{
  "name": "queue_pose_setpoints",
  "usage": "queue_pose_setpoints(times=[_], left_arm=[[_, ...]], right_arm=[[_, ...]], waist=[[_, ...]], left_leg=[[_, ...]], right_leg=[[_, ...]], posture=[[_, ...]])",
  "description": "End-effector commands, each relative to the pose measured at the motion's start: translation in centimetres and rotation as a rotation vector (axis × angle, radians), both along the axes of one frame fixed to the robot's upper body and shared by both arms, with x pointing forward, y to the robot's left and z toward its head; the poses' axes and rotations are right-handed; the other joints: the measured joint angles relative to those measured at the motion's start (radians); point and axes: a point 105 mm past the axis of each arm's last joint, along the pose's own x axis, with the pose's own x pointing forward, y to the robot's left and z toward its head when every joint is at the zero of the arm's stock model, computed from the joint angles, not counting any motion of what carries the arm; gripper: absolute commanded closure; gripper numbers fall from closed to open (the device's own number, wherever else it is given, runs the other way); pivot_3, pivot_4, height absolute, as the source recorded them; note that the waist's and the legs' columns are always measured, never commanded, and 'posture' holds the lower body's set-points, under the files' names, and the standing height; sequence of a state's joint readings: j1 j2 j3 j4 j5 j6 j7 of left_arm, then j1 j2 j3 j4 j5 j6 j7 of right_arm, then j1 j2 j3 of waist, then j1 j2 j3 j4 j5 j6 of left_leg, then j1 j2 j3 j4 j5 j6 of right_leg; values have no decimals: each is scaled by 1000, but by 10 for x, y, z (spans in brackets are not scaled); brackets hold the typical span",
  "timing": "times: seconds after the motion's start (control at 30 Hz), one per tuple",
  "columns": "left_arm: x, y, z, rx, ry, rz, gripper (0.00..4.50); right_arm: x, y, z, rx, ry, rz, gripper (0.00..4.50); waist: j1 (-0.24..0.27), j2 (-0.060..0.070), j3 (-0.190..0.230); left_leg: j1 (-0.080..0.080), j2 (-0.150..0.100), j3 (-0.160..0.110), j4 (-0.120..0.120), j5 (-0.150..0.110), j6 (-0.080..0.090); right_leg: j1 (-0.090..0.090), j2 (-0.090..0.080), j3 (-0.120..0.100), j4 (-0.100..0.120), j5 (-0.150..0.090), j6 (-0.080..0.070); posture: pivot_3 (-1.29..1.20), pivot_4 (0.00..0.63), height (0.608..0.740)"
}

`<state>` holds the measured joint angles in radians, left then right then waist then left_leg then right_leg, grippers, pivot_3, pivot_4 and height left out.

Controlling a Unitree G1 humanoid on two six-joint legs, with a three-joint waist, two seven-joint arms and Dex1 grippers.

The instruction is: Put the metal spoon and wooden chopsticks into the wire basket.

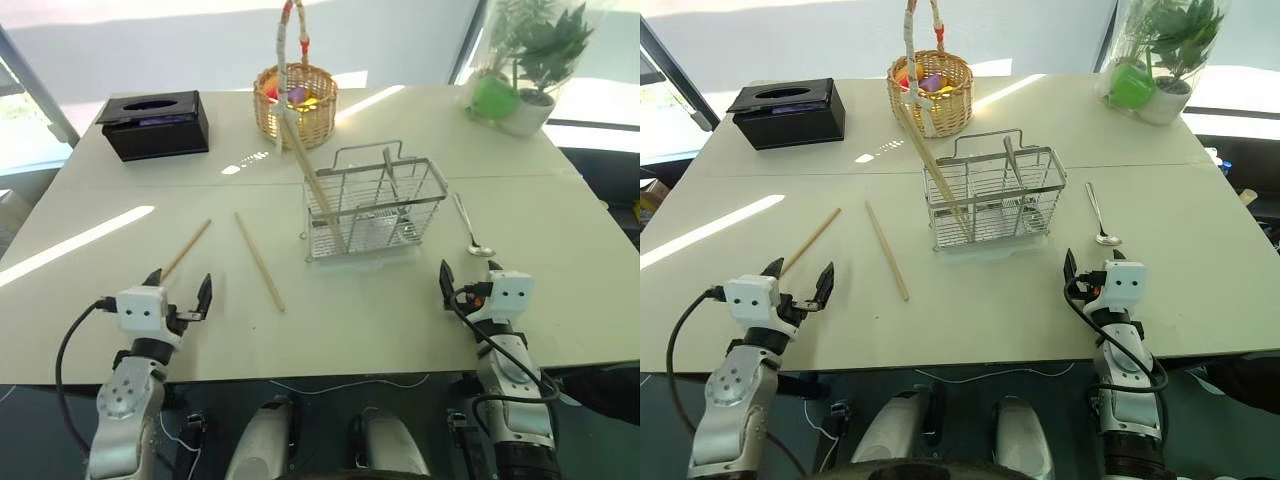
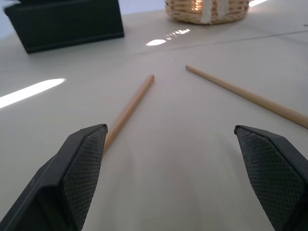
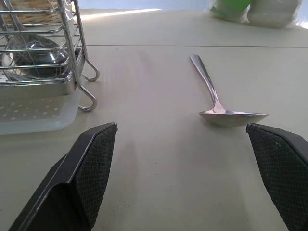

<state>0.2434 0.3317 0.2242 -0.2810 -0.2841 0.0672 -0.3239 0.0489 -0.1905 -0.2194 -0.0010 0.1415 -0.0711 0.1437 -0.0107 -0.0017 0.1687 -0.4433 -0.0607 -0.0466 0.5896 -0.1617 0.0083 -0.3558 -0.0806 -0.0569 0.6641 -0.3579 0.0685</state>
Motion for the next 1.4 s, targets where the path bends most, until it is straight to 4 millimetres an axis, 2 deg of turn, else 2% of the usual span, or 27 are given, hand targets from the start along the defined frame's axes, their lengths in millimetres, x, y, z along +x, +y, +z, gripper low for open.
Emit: queue_pose_setpoints(times=[0.03, 0.27, 0.4, 0.5, 0.63, 0.8, 0.87, 1.0, 1.13, 1.3, 1.4], left_arm=[[-7, -16, 40, -24, -8, -274, 0], [-13, -23, 110, 38, 70, -661, 0], [-16, -43, 136, 65, 124, -896, 0], [-10, -54, 149, 60, 116, -993, 0], [0, -63, 148, 48, 121, -1035, 0], [0, -70, 138, 27, 138, -1066, 0], [0, -72, 136, 19, 136, -1070, 0], [1, -76, 130, 12, 127, -1065, 0], [1, -80, 133, 4, 89, -1051, 0], [-3, -84, 137, -1, 48, -1029, 0], [-5, -84, 139, 2, 33, -1010, 0]], right_arm=[[-3, -5, -6, -1, 34, -11, 63], [0, -5, -3, -2, 36, 2, 63], [0, -3, 7, -4, 35, 30, 63], [-1, 1, 19, -12, 58, 88, 63], [-5, 12, 50, 26, 140, 264, 63], [-11, 10, 113, 18, 206, 443, 63], [-12, 8, 129, 13, 219, 480, 63], [4, -2, 161, 8, 222, 473, 63], [30, -22, 166, 46, 242, 412, 63], [55, -43, 151, 37, 294, 379, 63], [67, -49, 143, 42, 318, 369, 63]], waist=[[0, -1, 0], [-1, 1, 2], [-1, 1, 2], [1, 3, 3], [-1, 7, 8], [-1, 3, 16], [2, 2, 16], [3, -1, 19], [2, -5, 21], [2, -5, 21], [-1, -4, 22]], left_leg=[[0, 0, 0, 0, 0, 0], [1, 0, 0, -5, 0, 0], [1, 0, 3, -8, 0, 0], [1, 0, 6, -9, 1, 0], [0, 0, 12, -10, 3, 1], [0, 1, 17, -11, 3, 2], [0, 2, 17, -11, 3, 2], [-1, 2, 18, -10, 3, 2], [-2, 2, 18, -7, 3, 3], [-5, 2, 19, -1, 1, 7], [-6, 2, 20, 2, 0, 8]], right_leg=[[0, 0, 0, 0, 0, 0], [-2, 0, 2, 0, 0, -1], [-4, 0, 4, -1, 0, -1], [-6, -1, 5, -1, 0, -1], [-5, -1, 10, 1, 2, 3], [-8, -1, 15, 1, 3, 5], [-8, -1, 15, 1, 3, 5], [-7, -1, 15, 0, 4, 5], [-6, -1, 15, 0, 4, 5], [-6, -1, 15, 0, 6, 9], [-6, -1, 15, 0, 7, 11]], posture=[[0, 150, 740], [0, 150, 740], [0, 150, 740], [0, 150, 740], [0, 150, 740], [0, 150, 740], [0, 150, 740], [0, 150, 740], [0, 150, 740], [0, 150, 740], [0, 150, 740]])
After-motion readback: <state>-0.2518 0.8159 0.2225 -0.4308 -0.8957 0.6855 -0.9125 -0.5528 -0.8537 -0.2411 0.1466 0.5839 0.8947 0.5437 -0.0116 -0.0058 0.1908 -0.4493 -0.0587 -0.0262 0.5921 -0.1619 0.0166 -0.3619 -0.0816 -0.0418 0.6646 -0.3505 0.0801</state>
